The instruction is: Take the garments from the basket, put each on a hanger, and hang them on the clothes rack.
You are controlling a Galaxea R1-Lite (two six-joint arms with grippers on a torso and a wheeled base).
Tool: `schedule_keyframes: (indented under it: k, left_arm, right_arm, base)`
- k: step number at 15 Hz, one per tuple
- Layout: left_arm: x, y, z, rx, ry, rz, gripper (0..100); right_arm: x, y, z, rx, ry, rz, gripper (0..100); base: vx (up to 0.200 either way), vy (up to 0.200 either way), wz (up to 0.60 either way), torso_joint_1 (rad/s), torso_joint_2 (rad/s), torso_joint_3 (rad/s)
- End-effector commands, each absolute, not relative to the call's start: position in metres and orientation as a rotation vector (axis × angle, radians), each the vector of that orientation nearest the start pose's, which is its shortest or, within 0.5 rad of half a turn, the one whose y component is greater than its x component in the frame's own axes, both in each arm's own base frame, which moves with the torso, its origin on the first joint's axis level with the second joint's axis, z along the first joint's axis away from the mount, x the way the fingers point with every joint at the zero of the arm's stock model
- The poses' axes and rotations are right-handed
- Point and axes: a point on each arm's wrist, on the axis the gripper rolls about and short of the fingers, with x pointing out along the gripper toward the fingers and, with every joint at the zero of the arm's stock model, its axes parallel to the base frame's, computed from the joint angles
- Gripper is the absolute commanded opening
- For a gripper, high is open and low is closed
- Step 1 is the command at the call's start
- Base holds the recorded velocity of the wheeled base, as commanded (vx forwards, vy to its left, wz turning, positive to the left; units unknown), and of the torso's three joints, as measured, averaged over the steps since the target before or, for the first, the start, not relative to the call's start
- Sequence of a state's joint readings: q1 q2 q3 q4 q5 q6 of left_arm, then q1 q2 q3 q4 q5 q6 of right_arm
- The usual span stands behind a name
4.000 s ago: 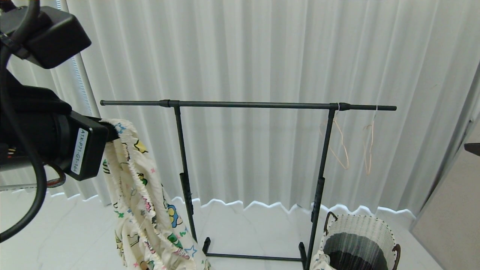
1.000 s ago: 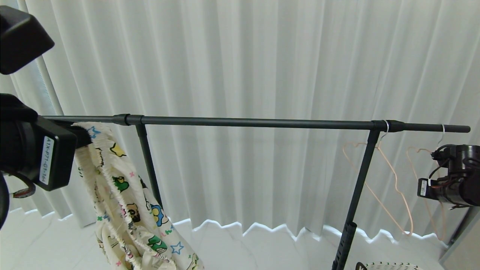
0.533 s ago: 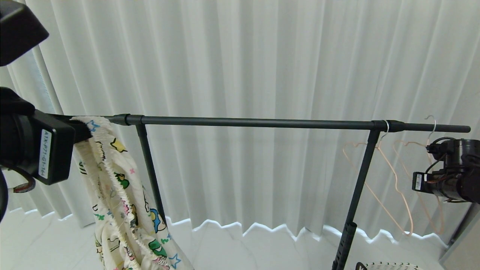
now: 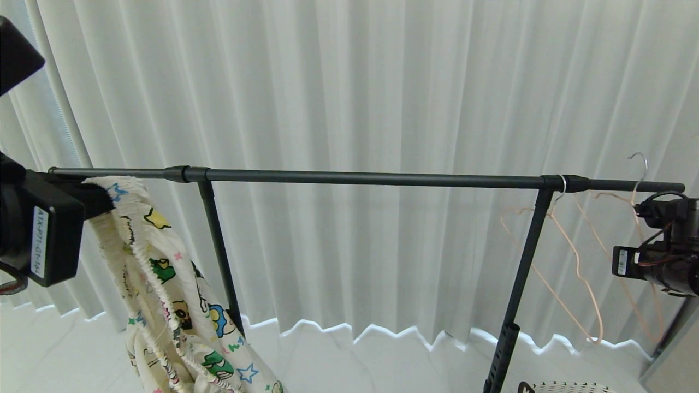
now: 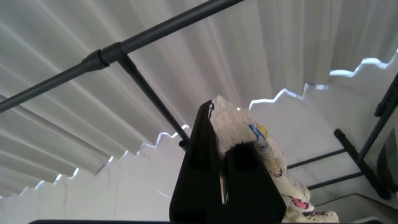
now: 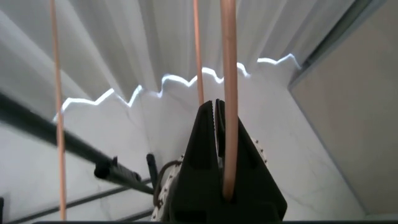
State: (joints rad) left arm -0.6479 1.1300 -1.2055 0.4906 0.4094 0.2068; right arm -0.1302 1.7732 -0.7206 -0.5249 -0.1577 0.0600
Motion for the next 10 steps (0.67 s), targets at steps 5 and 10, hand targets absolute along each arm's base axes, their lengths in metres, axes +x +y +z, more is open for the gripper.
schedule_keyframes:
  k: [5, 10]
  left_arm:
    - [0.108, -0.069, 0.318, 0.425, 0.333, -0.225, 0]
    - [0.109, -0.069, 0.310, 0.435, 0.361, -0.218, 0]
  right_arm:
    - [0.234, -0.025, 0.142, 0.035, 0.488, -0.258, 0]
    - [0.192, -0.014, 0.144, 0.008, 0.468, -0.216, 0]
  base:
    - [-0.120, 0.000, 0.00, 0.001, 0.00, 0.000]
    - [-0.200, 0.000, 0.00, -0.007, 0.00, 0.007]
